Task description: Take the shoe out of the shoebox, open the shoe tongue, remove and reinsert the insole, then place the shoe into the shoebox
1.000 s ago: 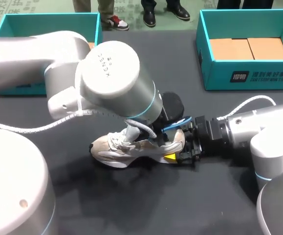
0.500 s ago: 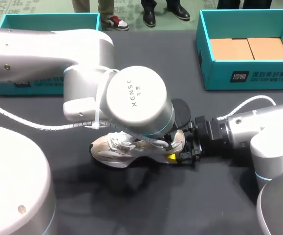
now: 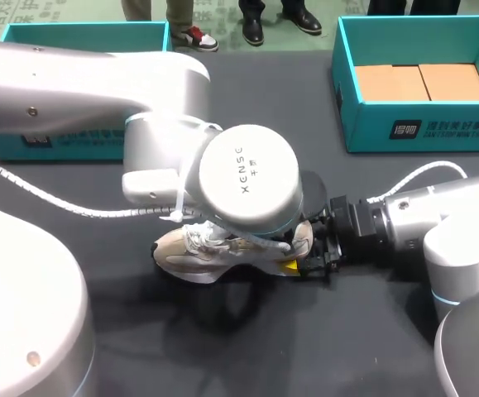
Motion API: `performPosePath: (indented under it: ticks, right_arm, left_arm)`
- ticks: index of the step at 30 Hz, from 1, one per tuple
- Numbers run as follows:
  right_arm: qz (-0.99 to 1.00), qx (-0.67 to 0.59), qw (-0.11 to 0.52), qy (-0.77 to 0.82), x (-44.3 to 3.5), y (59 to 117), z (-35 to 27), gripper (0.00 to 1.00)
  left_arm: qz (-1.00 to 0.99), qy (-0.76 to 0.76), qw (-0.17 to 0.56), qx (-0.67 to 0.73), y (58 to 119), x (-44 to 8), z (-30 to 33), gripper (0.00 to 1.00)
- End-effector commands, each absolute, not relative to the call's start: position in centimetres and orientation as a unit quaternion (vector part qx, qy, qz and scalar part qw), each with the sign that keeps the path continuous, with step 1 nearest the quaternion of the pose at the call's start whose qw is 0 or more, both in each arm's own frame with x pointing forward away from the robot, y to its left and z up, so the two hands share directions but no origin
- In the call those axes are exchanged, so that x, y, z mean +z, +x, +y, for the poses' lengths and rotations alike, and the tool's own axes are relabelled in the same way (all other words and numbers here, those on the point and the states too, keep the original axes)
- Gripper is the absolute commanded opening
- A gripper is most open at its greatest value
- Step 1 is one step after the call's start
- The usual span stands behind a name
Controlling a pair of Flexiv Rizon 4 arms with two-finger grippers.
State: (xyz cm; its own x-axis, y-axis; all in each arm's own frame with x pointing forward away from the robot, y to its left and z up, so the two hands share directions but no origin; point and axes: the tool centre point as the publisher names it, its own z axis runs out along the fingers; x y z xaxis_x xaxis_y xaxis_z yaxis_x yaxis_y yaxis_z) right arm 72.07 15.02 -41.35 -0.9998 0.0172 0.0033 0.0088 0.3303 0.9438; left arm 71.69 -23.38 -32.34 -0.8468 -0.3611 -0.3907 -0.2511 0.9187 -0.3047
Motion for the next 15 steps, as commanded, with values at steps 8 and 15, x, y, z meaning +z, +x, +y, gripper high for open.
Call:
performPosePath:
  ticks: [8,15]
  right_arm:
    - [0.817,0.577,0.004,0.009,-41.5,71.9,15.2,0.0]
    - [0.817,0.577,0.004,0.009,-41.5,71.9,15.2,0.0]
  left_arm:
    - [0.956,-0.157,0.22,-0.115,72.8,-33.5,-24.5,0.37]
    - [0.956,-0.159,0.218,-0.112,73.4,-33.8,-24.5,0.05]
